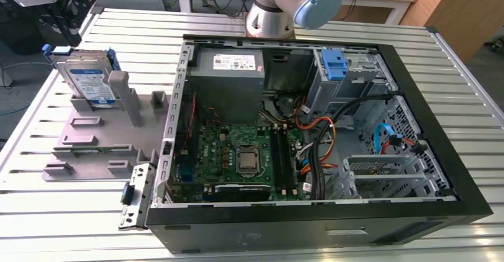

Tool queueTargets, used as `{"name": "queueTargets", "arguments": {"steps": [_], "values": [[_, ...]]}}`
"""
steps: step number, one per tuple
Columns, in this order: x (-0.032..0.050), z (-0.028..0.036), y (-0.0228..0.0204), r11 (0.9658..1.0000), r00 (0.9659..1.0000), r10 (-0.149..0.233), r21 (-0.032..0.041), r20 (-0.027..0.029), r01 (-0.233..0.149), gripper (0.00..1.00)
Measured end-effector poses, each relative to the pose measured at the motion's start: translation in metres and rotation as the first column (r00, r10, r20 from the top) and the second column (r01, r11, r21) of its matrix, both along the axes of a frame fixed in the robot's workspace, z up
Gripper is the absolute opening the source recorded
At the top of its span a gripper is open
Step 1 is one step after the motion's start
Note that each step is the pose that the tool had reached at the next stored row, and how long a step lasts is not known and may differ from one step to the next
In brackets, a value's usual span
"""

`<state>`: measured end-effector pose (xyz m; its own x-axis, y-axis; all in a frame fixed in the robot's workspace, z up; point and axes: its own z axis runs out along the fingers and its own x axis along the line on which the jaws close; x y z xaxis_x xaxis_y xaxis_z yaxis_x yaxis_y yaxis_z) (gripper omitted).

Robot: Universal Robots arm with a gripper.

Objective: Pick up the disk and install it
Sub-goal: 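Pick up the disk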

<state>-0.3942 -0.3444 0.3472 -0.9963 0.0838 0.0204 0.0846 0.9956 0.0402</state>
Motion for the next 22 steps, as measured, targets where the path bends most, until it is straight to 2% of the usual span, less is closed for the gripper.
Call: {"name": "queueTargets", "arguments": {"steps": [11,15,16,18,22], "values": [[-0.0001,-0.0001,0.0,1.0,1.0,0.004,0.0005,0.0001,-0.004,0.11],[-0.0001,-0.0003,0.0,0.9978,0.9978,0.066,0.0005,0.0001,-0.066,0.11],[0.0,-0.0003,0.0,0.9947,0.9947,0.103,0.0005,0.0,-0.103,0.11],[-0.0001,-0.0004,0.0,0.9908,0.9908,0.135,0.0005,0.0001,-0.135,0.11],[-0.001,-0.0004,0.0,0.9901,0.9901,0.141,0.0005,0.0,-0.141,0.11]]}}
